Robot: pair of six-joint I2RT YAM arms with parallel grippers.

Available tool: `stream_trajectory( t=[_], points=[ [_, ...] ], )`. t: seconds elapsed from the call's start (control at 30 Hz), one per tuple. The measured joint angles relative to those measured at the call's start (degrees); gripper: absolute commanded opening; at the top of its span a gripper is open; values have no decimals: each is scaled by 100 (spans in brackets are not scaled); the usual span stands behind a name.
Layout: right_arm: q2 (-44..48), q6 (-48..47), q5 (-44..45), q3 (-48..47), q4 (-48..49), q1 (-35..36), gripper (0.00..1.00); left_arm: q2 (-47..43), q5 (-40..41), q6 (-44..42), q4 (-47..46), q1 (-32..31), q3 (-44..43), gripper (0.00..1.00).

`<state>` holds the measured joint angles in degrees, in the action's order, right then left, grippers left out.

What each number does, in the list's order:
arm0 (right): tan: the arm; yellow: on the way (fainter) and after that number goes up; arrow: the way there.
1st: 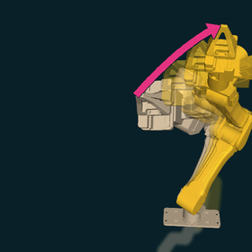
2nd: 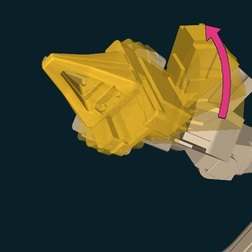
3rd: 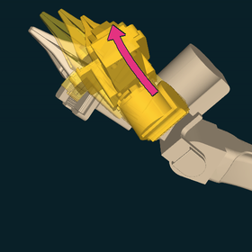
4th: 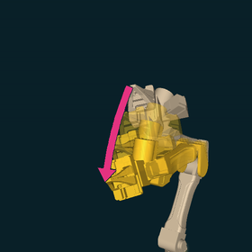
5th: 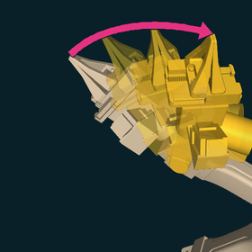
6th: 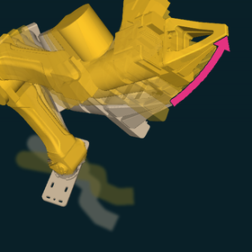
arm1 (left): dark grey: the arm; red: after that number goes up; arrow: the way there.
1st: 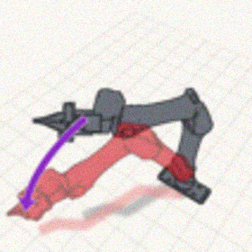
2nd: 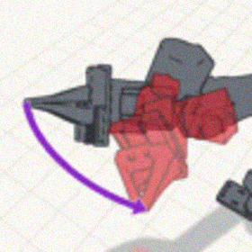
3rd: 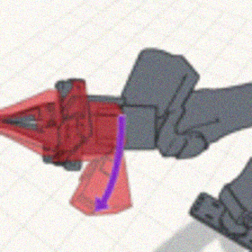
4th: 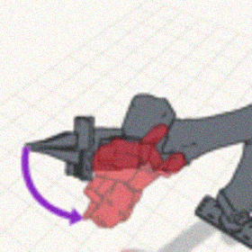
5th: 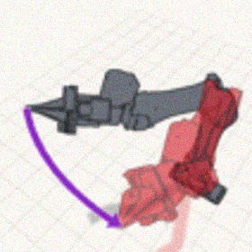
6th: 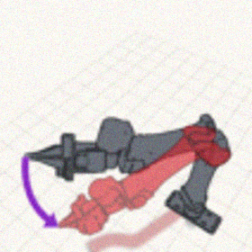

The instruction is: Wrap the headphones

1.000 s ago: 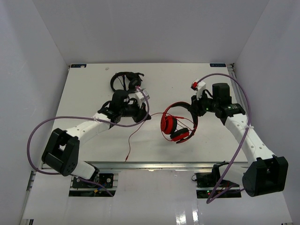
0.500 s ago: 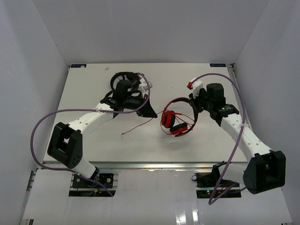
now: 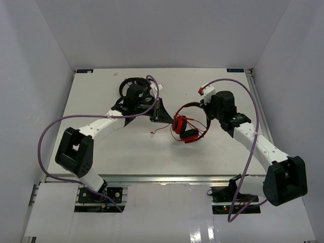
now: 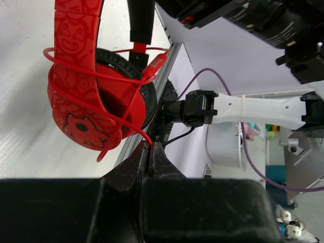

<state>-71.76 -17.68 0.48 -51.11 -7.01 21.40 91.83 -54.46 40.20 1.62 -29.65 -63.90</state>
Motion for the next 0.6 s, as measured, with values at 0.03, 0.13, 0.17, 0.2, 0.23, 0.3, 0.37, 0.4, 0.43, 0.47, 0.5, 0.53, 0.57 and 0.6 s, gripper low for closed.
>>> stream_trajectory(
  t=[0.03, 0.13, 0.17, 0.2, 0.23, 0.3, 0.37, 0.4, 0.43, 0.47, 0.5, 0.53, 0.57, 0.6],
  points=[
    [-52, 67, -1, -4, 1, 4, 8, 0, -1, 109, -84, 4, 22, 5],
    [-176, 236, -10, -20, -3, 8, 8, 0, -4, 408, -319, 18, 107, 6],
    [-214, 299, -18, -38, -8, 8, 8, 0, -5, 504, -406, 21, 142, 6],
    [-255, 369, -28, -68, -15, 8, 8, 0, -6, 602, -506, 23, 184, 6],
    [-302, 430, -33, -111, -15, 8, 8, 0, -5, 700, -623, 24, 241, 6],
    [-395, 567, -31, -198, -15, 8, 8, 0, 3, 920, -839, 25, 359, 6],
    [-465, 701, -15, -263, -14, 8, 8, 0, 31, 1140, -1038, 27, 464, 6],
    [-493, 754, -1, -289, -17, 8, 8, 0, 59, 1262, -1144, 29, 512, 6],
    [-516, 821, 14, -314, -23, 8, 8, 0, 104, 1376, -1257, 29, 559, 7],
    [-538, 894, 33, -341, -36, 8, 8, 0, 153, 1502, -1372, 30, 600, 7],
    [-560, 969, 54, -374, -48, 8, 8, 0, 207, 1643, -1480, 31, 625, 7],
    [-583, 1040, 72, -409, -55, 8, 8, 0, 264, 1791, -1582, 31, 639, 7],
    [-606, 1117, 88, -445, -58, 8, 8, 0, 325, 1940, -1692, 31, 642, 8],
    [-631, 1206, 105, -480, -59, 8, 8, 0, 398, 2074, -1805, 31, 642, 8]
  ],
)
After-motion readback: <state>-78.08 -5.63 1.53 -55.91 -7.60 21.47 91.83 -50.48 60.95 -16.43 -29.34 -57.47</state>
